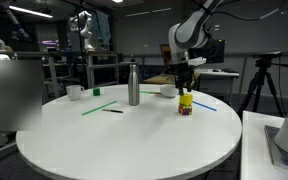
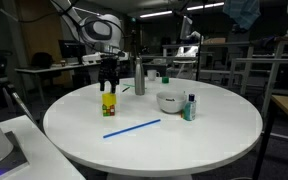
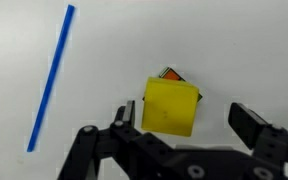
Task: Take the yellow block and put it on the table
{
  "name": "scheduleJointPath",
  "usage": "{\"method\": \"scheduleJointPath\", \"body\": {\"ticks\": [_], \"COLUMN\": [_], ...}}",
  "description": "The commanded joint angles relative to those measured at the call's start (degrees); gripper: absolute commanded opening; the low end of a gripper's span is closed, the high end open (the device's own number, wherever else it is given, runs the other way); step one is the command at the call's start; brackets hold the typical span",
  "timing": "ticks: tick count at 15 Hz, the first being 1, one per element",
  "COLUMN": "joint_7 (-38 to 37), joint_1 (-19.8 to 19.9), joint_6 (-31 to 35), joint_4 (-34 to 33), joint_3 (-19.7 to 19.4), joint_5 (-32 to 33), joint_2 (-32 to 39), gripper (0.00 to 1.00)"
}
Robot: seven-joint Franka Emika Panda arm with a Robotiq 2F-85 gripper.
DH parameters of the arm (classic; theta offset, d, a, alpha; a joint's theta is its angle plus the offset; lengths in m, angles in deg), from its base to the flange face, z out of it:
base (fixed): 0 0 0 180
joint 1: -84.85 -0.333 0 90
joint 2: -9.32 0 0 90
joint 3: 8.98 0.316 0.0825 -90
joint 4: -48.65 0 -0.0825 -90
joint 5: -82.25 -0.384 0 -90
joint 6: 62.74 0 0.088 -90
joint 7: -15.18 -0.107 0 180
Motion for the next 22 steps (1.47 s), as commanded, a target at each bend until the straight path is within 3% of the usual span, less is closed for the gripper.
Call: {"method": "scheduleJointPath", "body": {"ticks": [1, 12, 13, 14, 16, 21, 22], "joint_7": [2.1, 3.5, 3.5, 3.4, 3.3, 3.0, 3.0], "joint_1": [0.3, 0.7, 0.7, 0.7, 0.8, 0.9, 0.9], "joint_6": [-1.8, -2.2, -2.2, -2.3, -2.5, -3.0, -3.3], "joint_4": [-3.0, -3.6, -3.6, -3.7, -3.8, -3.8, -3.8], "joint_3": [-0.4, -1.2, -1.2, -1.2, -1.1, -1.2, -1.2], "joint_5": [1.5, 1.8, 1.8, 1.7, 1.4, 1.5, 1.5], "joint_2": [2.4, 4.4, 4.4, 4.4, 4.3, 3.9, 3.8], "gripper": [1.0, 1.0, 0.96, 0.72, 0.71, 0.32, 0.3]}}
